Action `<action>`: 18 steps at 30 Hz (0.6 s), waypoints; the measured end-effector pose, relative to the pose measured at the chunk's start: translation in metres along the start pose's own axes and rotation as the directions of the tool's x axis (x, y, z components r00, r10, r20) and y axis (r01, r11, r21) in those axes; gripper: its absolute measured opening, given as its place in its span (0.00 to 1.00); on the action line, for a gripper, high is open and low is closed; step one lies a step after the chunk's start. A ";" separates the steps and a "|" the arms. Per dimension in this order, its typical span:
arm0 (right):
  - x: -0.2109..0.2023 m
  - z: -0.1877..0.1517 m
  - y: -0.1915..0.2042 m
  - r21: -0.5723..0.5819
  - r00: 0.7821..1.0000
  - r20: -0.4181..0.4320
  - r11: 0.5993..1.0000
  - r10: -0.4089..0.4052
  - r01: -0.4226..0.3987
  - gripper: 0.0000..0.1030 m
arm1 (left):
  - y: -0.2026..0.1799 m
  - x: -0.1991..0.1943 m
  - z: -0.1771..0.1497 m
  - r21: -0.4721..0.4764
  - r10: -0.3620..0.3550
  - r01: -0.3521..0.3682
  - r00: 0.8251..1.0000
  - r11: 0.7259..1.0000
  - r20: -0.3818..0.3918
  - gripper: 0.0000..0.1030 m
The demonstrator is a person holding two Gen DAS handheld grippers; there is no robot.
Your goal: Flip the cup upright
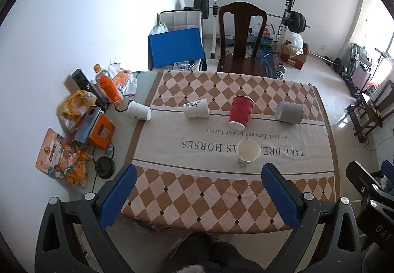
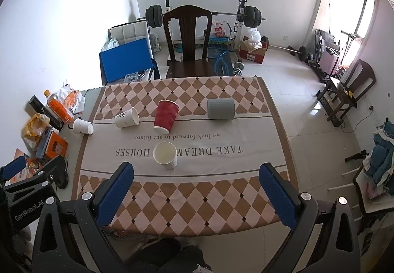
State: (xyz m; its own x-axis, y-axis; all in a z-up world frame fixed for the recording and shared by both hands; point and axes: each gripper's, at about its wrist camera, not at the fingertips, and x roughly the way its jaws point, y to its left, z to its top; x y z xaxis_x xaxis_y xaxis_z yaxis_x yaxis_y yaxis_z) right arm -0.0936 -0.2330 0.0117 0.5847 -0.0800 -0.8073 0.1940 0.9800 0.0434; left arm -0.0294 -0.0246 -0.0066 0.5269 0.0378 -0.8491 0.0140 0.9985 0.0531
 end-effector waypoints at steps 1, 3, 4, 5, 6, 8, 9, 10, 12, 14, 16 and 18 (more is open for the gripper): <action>0.000 0.000 0.000 -0.002 1.000 -0.002 1.000 0.000 0.000 1.00 | 0.001 0.000 -0.001 -0.002 0.000 0.000 1.000 1.000 -0.002 1.00; -0.002 -0.001 0.000 -0.005 1.000 -0.003 1.000 -0.001 0.001 1.00 | 0.003 -0.001 -0.003 -0.003 -0.001 0.001 1.000 1.000 -0.006 1.00; -0.003 -0.002 0.000 -0.007 1.000 -0.005 1.000 -0.003 0.003 1.00 | 0.003 -0.001 -0.004 -0.004 0.000 0.000 1.000 1.000 -0.009 1.00; -0.003 -0.003 0.000 -0.007 1.000 -0.007 1.000 -0.003 0.003 1.00 | 0.004 -0.001 -0.005 -0.003 0.000 0.000 1.000 1.000 -0.011 1.00; -0.004 -0.003 0.000 -0.008 1.000 -0.009 1.000 -0.001 0.001 1.00 | 0.004 -0.001 -0.005 -0.001 -0.002 0.002 1.000 1.000 -0.013 1.00; -0.005 -0.006 -0.001 -0.011 1.000 -0.015 1.000 -0.001 0.001 1.00 | 0.005 -0.001 -0.007 -0.001 -0.003 0.003 1.000 1.000 -0.020 1.00; -0.004 -0.007 -0.002 -0.013 1.000 -0.018 1.000 -0.001 0.000 1.00 | 0.005 -0.001 -0.007 0.000 -0.004 0.004 1.000 1.000 -0.020 1.00; -0.004 -0.008 -0.002 -0.013 1.000 -0.020 1.000 0.000 0.000 1.00 | 0.005 -0.002 -0.008 0.003 -0.003 0.004 1.000 1.000 -0.021 1.00; -0.004 -0.010 -0.003 -0.013 1.000 -0.024 1.000 0.003 -0.003 1.00 | 0.005 -0.003 -0.009 0.003 -0.004 0.004 1.000 1.000 -0.023 1.00; -0.005 -0.010 -0.004 -0.014 1.000 -0.023 1.000 0.003 -0.004 1.00 | 0.005 -0.003 -0.009 0.005 -0.008 0.008 1.000 1.000 -0.025 1.00; -0.004 -0.009 -0.003 -0.014 1.000 -0.022 1.000 0.002 -0.002 1.00 | 0.005 -0.004 -0.010 0.006 -0.007 0.007 1.000 1.000 -0.024 1.00; -0.004 -0.011 -0.004 -0.014 1.000 -0.027 1.000 0.003 -0.004 1.00 | 0.005 -0.003 -0.009 0.001 -0.007 0.007 1.000 1.000 -0.026 1.00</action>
State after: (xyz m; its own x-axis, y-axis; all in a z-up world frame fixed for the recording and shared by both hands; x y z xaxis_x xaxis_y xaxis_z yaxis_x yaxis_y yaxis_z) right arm -0.1054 -0.2343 0.0088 0.5639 -0.0718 -0.8227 0.1805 0.9828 0.0379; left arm -0.0388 -0.0198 -0.0087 0.5048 0.0322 -0.8626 0.0186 0.9987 0.0482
